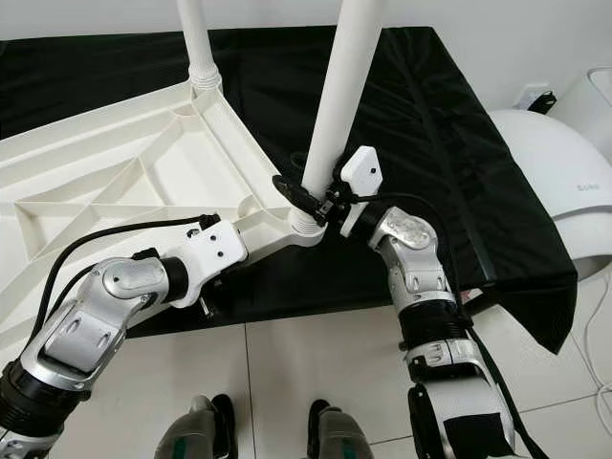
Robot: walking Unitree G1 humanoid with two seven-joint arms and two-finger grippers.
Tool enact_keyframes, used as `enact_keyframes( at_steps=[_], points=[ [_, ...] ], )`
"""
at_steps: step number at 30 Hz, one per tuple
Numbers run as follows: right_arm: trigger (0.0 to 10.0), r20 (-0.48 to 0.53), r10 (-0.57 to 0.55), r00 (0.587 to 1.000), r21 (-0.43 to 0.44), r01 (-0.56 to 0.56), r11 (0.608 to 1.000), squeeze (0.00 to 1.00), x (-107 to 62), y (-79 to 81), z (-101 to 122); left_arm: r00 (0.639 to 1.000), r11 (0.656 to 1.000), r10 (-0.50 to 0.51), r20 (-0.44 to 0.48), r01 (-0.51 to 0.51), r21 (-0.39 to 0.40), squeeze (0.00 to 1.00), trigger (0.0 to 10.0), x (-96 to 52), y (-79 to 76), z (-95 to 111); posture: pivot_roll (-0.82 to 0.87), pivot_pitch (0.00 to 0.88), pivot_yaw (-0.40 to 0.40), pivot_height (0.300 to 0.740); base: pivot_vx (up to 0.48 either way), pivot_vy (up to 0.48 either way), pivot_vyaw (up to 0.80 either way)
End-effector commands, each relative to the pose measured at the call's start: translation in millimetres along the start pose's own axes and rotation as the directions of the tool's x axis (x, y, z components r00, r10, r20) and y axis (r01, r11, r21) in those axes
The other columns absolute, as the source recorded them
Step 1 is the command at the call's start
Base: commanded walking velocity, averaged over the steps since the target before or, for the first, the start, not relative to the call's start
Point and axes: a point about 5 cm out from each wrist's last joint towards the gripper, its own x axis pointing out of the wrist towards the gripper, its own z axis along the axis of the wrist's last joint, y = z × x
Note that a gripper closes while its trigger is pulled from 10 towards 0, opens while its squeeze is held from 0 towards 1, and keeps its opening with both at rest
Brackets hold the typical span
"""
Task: Building children table
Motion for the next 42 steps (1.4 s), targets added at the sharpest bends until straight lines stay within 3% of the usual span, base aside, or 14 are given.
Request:
enact_keyframes(
  at_steps=[1, 7, 8, 9, 10, 11, 13, 14, 32, 42],
  points=[
    [10.0, -0.046, 0.022, 0.999, 0.053, -0.02, 0.998, 0.0, -1.6, 9.6, -13.8, 1.0, 1.0, -0.023, 0.0, 0.023, -0.001, 0.0, 10.0, 2.0, -4.8, 0.3, -0.07, 0.232, -0.042, 0.74, 0.0, 0.0, 0.0],
    [10.0, -0.047, 0.023, 0.999, 0.058, -0.021, 0.998, 0.0, -1.5, 14.0, -13.9, 0.999, 0.999, -0.031, 0.012, 0.031, -0.005, 0.0, 10.0, 1.9, -5.9, 1.4, -0.08, 0.226, -0.042, 0.74, 0.0, 0.0, 0.0],
    [10.0, -0.05, 0.023, 0.998, 0.061, -0.02, 0.998, 0.0, -1.4, 14.8, -13.7, 0.999, 0.999, -0.033, 0.017, 0.033, -0.008, 0.0, 9.0, 1.8, -6.0, 1.6, -0.08, 0.224, -0.043, 0.74, 0.0, 0.0, 0.0],
    [10.0, -0.051, 0.023, 0.998, 0.061, -0.019, 0.998, 0.0, -1.4, 14.9, -13.6, 0.999, 0.999, -0.032, 0.023, 0.033, -0.017, 0.0, 3.1, 1.4, -5.9, 2.1, -0.08, 0.224, -0.043, 0.74, 0.0, 0.0, 0.0],
    [10.0, -0.052, 0.023, 0.998, 0.06, -0.02, 0.998, 0.0, -1.4, 15.1, -13.5, 0.999, 0.999, -0.032, 0.029, 0.033, -0.026, 0.0, 0.0, 1.0, -6.0, 2.5, -0.08, 0.224, -0.043, 0.74, 0.0, 0.0, 0.0],
    [10.0, -0.052, 0.023, 0.998, 0.059, -0.02, 0.998, 0.0, -1.3, 14.9, -13.4, 1.0, 0.999, -0.021, 0.02, 0.022, -0.026, 0.0, 4.4, 1.5, -4.5, 2.0, -0.08, 0.222, -0.043, 0.74, 0.0, 0.0, 0.0],
    [10.0, -0.053, 0.023, 0.998, 0.059, -0.019, 0.998, 0.0, -1.2, 14.9, -13.3, 1.0, 1.0, -0.013, 0.012, 0.013, -0.024, 0.0, 4.4, 2.0, -3.3, 1.6, -0.08, 0.222, -0.043, 0.74, 0.0, 0.0, 0.0],
    [10.0, -0.053, 0.023, 0.998, 0.06, -0.019, 0.998, 0.0, -1.0, 14.8, -13.0, 1.0, 1.0, -0.007, 0.001, 0.007, -0.019, 0.0, 10.0, 2.8, -2.1, 0.6, -0.08, 0.22, -0.043, 0.74, 0.0, 0.0, 0.0],
    [10.0, -0.037, -0.005, 0.999, 0.054, 0.007, 0.999, 0.0, 0.6, 18.0, -8.0, 1.0, 1.0, -0.005, -0.009, 0.005, -0.009, 0.0, 10.0, 4.1, -0.6, -0.2, -0.08, 0.22, -0.044, 0.74, 0.0, 0.0, 0.0],
    [10.0, -0.012, -0.112, 0.994, 0.057, 0.113, 0.992, 0.0, -1.9, 23.5, -4.1, 1.0, 1.0, 0.003, -0.012, -0.003, -0.014, 0.0, 10.0, 3.8, 0.6, -0.5, -0.08, 0.226, -0.046, 0.74, 0.0, 0.0, 0.0]
  ],
)
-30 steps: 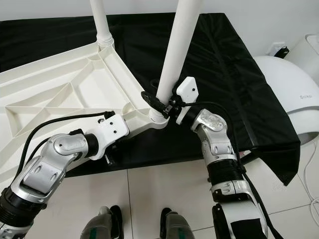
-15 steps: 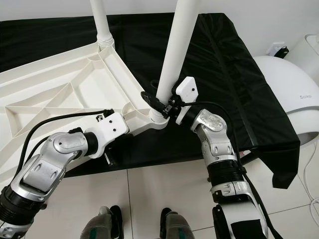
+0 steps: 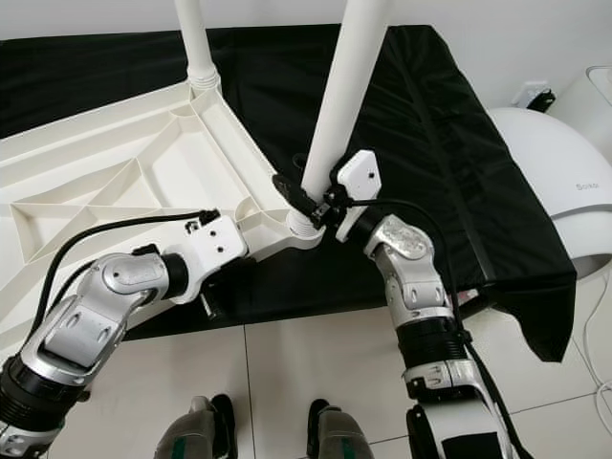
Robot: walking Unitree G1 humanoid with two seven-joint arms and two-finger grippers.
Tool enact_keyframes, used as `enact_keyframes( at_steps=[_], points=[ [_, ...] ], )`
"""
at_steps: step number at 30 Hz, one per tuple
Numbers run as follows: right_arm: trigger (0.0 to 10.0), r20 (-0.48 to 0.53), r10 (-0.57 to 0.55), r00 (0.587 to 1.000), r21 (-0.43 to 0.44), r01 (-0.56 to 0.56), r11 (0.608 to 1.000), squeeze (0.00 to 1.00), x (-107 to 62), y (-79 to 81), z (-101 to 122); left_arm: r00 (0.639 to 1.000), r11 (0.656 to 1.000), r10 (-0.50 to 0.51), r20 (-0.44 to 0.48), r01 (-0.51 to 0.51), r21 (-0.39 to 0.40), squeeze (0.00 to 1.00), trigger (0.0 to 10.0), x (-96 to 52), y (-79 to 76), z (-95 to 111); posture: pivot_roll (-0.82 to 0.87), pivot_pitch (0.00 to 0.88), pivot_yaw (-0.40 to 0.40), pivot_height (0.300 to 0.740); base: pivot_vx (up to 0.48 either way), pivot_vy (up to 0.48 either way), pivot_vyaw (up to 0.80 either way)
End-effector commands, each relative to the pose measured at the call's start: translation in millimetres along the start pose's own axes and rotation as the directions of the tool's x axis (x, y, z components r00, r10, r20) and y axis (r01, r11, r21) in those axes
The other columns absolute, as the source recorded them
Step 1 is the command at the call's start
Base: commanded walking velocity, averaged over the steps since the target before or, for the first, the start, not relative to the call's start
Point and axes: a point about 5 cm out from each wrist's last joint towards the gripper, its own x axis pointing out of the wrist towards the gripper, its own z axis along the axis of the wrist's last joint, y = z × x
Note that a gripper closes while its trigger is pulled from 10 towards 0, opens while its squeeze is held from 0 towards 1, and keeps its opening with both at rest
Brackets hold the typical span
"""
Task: Building children table
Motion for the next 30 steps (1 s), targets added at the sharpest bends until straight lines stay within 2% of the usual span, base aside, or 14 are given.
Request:
enact_keyframes(
  at_steps=[1, 8, 23, 30],
  points=[
    [10.0, -0.029, 0.01, 1.0, 0.027, -0.009, 1.0, 0.0, -1.5, 7.9, -8.0, 1.0, 1.0, -0.008, -0.012, 0.008, -0.007, 0.0, 10.0, 3.3, -3.3, -2.3, -0.08, 0.226, -0.046, 0.74, 0.0, 0.0, 0.0],
    [10.0, -0.013, -0.047, 0.999, 0.021, 0.047, 0.999, 0.0, -2.5, 13.9, -5.3, 1.0, 1.0, -0.01, -0.01, 0.01, -0.008, 0.0, 10.0, 3.9, -2.9, -2.2, -0.08, 0.227, -0.045, 0.74, 0.0, 0.0, 0.0],
    [10.0, -0.013, -0.026, 1.0, -0.004, 0.026, 1.0, 0.0, -1.2, 24.7, -1.5, 1.0, 1.0, -0.002, -0.006, 0.002, -0.01, 0.0, 10.0, 5.0, -1.9, -1.2, -0.09, 0.228, -0.048, 0.74, 0.0, 0.0, 0.0],
    [10.0, -0.047, -0.023, 0.999, -0.037, 0.021, 0.999, 0.0, 0.3, 30.2, -4.6, 1.0, 1.0, 0.001, -0.004, -0.001, -0.009, 0.0, 10.0, 5.9, -1.7, -0.9, -0.09, 0.221, -0.053, 0.74, 0.0, 0.0, 0.0]
  ],
)
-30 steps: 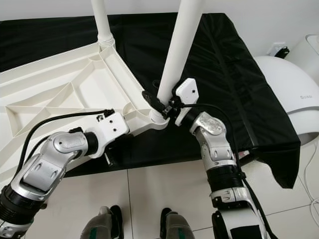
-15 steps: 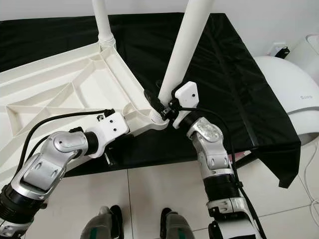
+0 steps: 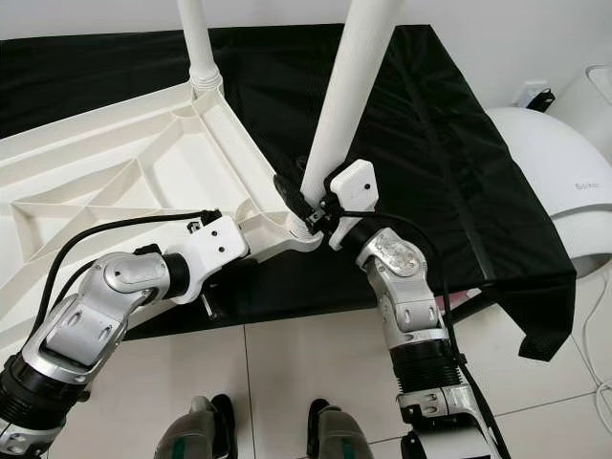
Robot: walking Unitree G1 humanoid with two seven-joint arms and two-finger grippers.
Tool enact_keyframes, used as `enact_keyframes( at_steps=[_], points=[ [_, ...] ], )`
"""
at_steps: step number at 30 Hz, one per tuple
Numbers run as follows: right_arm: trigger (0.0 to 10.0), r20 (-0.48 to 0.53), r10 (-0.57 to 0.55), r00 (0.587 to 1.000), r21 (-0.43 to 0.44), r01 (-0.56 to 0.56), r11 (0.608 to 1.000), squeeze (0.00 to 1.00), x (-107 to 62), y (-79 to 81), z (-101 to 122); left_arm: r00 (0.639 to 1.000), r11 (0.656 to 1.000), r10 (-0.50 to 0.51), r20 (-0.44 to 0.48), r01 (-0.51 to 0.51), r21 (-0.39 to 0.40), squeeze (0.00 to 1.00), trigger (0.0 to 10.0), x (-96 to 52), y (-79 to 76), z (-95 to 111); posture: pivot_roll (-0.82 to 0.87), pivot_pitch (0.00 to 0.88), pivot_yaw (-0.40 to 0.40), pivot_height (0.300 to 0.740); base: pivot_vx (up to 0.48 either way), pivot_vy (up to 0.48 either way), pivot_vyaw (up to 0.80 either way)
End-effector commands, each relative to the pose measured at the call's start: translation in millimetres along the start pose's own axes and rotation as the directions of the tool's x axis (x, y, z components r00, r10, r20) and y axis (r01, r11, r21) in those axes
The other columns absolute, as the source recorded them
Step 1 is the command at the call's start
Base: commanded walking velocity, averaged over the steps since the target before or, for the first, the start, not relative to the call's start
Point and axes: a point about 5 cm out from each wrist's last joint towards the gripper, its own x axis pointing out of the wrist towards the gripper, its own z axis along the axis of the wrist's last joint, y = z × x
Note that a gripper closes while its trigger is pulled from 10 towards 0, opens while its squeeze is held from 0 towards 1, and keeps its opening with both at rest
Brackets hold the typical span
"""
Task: Building children table
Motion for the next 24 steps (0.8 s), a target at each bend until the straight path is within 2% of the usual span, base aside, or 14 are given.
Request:
enact_keyframes(
  at_steps=[1, 12, 24],
  points=[
    [10.0, -0.04, 0.054, 0.998, 0.016, -0.053, 0.998, 0.0, 0.9, 14.6, -8.2, 1.0, 1.0, 0.006, -0.006, -0.006, -0.003, 0.0, 10.0, 4.3, -2.3, -1.3, -0.09, 0.221, -0.053, 0.74, 0.0, 0.0, 0.0],
    [10.0, -0.058, -0.003, 0.998, -0.008, 0.003, 1.0, 0.0, 0.1, 15.3, -10.1, 1.0, 1.0, 0.008, -0.002, -0.008, 0.001, 0.0, 10.0, 5.0, -2.0, -0.3, -0.1, 0.216, -0.052, 0.74, 0.0, 0.0, 0.0],
    [10.0, -0.105, -0.098, 0.99, 0.021, 0.101, 0.995, 0.0, -6.6, 14.1, -19.3, 1.0, 1.0, 0.006, -0.002, -0.006, 0.002, 0.0, 10.0, 4.1, -1.5, 0.2, -0.1, 0.224, -0.047, 0.74, 0.0, 0.0, 0.0]
  ],
)
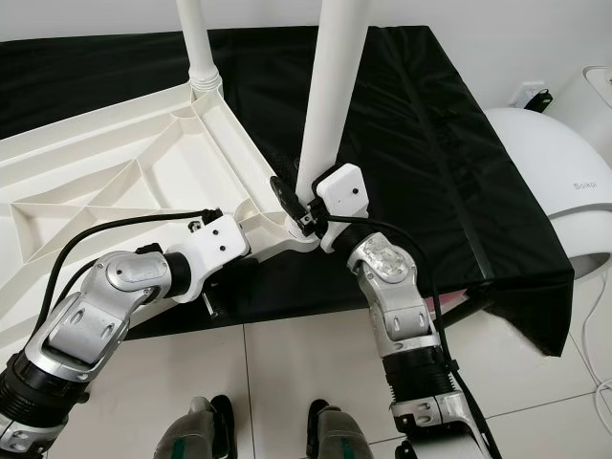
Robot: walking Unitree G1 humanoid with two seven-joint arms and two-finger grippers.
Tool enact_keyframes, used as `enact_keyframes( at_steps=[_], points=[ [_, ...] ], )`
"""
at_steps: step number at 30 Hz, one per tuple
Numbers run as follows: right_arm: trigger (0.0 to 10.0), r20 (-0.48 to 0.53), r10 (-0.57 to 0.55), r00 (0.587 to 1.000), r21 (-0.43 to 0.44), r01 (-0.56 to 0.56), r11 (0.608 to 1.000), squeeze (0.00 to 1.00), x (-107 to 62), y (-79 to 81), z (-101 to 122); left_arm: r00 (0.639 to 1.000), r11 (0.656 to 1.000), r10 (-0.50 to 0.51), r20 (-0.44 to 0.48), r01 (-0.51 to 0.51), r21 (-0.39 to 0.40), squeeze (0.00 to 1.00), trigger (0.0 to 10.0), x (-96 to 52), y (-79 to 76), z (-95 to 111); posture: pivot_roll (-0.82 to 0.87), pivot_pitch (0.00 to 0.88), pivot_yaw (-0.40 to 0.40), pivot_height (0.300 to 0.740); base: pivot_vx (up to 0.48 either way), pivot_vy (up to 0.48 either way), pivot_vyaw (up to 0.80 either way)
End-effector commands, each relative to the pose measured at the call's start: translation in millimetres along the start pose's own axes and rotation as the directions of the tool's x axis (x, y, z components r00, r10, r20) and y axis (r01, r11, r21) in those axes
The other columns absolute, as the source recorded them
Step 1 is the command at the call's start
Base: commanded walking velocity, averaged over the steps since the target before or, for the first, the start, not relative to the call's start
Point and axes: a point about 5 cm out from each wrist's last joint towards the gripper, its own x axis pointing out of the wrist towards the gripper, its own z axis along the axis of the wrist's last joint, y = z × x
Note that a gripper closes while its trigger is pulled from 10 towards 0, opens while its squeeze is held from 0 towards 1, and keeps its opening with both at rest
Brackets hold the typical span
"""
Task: Building children table
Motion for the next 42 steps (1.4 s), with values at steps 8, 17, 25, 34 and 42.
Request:
enact_keyframes(
  at_steps=[8, 17, 25, 34, 42],
  points=[
    [10.0, -0.115, -0.032, 0.993, 0.046, 0.038, 0.998, 0.0, -7.7, 9.6, -23.2, 1.0, 1.0, 0.009, -0.004, -0.009, 0.005, 0.0, 10.0, 1.6, -1.4, 0.0, -0.1, 0.227, -0.046, 0.74, 0.0, 0.0, 0.0],
    [10.0, -0.11, -0.123, 0.986, 0.053, 0.129, 0.99, 0.0, -7.8, 14.1, -20.8, 1.0, 1.0, 0.007, -0.003, -0.007, 0.004, 0.0, 10.0, 1.4, -1.8, 0.3, -0.1, 0.232, -0.046, 0.74, 0.0, 0.0, 0.0],
    [10.0, -0.103, -0.187, 0.977, 0.053, 0.194, 0.98, 0.0, -8.3, 13.8, -18.8, 1.0, 1.0, 0.002, -0.004, -0.002, 0.006, 0.0, 10.0, 1.8, -2.0, 0.3, -0.1, 0.239, -0.036, 0.74, 0.0, 0.0, 0.0],
    [10.0, -0.09, -0.273, 0.958, 0.05, 0.278, 0.959, 0.0, -5.3, 13.1, -15.3, 1.0, 1.0, -0.001, -0.007, 0.001, 0.013, 0.0, 10.0, 1.3, -0.4, 0.3, -0.1, 0.235, -0.029, 0.74, 0.0, 0.0, 0.0],
    [10.0, -0.09, -0.317, 0.944, 0.048, 0.322, 0.945, 0.0, -4.9, 15.5, -13.2, 1.0, 1.0, -0.001, -0.005, 0.001, 0.014, 0.0, 10.0, 1.6, -0.9, 0.8, -0.1, 0.234, -0.034, 0.74, 0.0, 0.0, 0.0]
  ],
)
